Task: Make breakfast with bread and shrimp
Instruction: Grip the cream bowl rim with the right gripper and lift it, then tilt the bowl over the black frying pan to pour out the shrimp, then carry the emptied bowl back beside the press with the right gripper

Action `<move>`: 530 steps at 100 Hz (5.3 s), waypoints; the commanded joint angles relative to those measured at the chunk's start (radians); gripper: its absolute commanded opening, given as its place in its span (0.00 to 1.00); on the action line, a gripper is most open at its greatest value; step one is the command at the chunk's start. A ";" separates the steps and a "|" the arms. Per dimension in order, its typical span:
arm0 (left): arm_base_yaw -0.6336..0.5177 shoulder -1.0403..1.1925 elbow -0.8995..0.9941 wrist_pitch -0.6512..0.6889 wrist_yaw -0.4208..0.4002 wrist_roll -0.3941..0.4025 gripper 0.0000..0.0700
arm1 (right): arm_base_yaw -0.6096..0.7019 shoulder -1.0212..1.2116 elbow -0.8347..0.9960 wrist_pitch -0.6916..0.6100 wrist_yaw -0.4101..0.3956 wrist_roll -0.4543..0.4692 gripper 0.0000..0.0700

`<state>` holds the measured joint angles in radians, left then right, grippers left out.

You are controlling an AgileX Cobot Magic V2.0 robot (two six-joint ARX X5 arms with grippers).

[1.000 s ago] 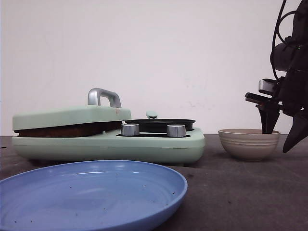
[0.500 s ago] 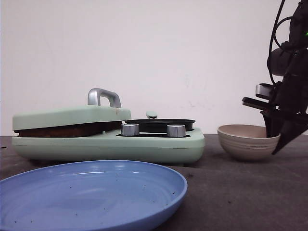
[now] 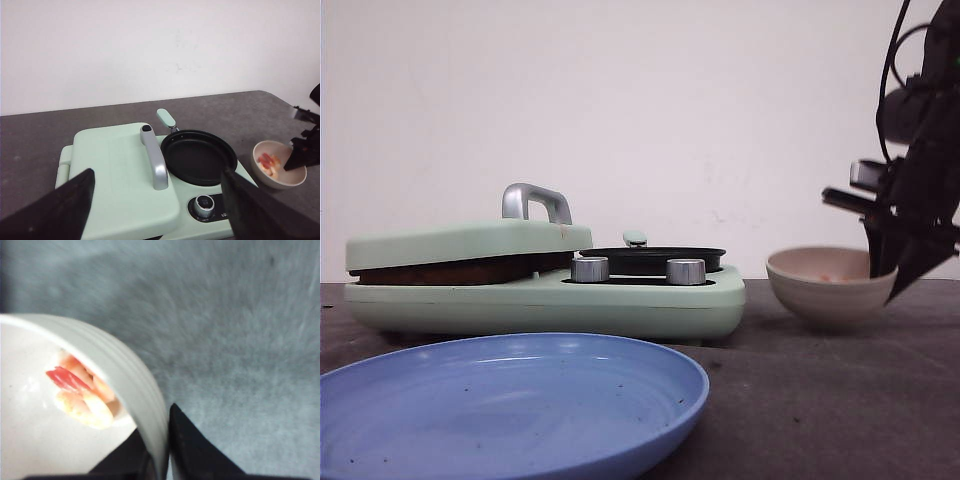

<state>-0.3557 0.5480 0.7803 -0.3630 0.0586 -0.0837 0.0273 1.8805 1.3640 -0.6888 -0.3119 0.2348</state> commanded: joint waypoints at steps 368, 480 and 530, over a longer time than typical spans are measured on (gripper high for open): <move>-0.003 -0.019 0.003 -0.156 0.031 0.047 0.62 | 0.543 -0.117 0.065 0.692 1.032 -0.436 0.00; -0.003 -0.019 0.004 -0.101 0.031 0.046 0.62 | -0.020 -0.349 0.065 -0.158 -0.060 0.033 0.00; -0.003 -0.019 0.003 -0.067 0.026 0.045 0.62 | -0.036 -0.106 0.064 -0.247 -0.080 -0.049 0.00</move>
<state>-0.3557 0.5278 0.7803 -0.4442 0.0837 -0.0433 -0.0120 1.7309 1.4075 -0.9356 -0.3901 0.2108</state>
